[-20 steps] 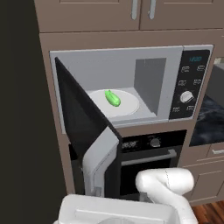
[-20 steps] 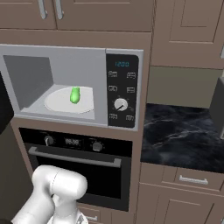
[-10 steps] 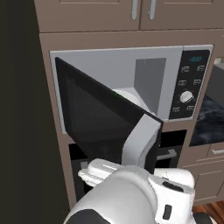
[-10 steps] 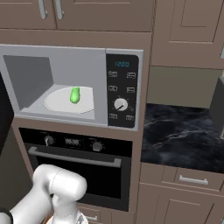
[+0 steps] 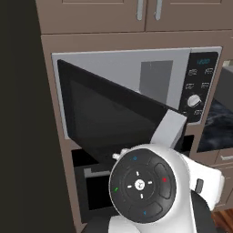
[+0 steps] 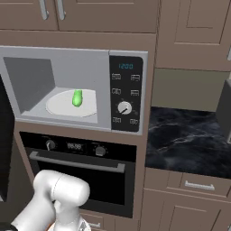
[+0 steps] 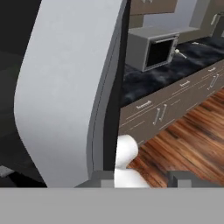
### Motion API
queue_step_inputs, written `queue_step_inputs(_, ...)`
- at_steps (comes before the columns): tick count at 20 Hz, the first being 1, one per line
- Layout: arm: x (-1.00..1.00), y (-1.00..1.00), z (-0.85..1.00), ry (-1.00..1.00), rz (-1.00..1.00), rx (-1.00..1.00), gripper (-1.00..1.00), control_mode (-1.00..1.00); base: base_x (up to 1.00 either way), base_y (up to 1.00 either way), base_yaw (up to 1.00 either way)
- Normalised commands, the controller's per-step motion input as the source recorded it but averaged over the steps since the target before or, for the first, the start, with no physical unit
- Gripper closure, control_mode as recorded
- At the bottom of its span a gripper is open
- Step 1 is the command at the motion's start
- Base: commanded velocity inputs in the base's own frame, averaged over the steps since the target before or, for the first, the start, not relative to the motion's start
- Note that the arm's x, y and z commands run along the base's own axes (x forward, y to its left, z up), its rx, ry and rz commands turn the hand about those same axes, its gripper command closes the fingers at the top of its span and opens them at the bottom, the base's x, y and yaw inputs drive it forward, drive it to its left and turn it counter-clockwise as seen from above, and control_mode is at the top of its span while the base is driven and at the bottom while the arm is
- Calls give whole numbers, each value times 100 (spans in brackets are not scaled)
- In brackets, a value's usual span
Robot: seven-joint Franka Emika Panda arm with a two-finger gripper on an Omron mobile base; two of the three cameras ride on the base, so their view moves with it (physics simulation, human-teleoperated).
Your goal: Close the microwave door.
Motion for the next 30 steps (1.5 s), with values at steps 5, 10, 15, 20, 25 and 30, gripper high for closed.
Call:
queue_step_inputs(5,100,-8,0,0,1,4,-100,-100,0,0,0)
queue_step_inputs(10,100,0,0,0,2,4,-100,-100,0,0,0)
queue_step_inputs(15,100,0,0,0,0,3,-100,-100,0,0,0)
queue_step_inputs(20,100,0,0,0,0,3,-100,-100,0,0,0)
queue_step_inputs(25,100,0,0,-3,0,5,-100,-100,0,0,0)
queue_step_inputs(30,100,0,-3,-3,0,5,-100,-100,0,0,0)
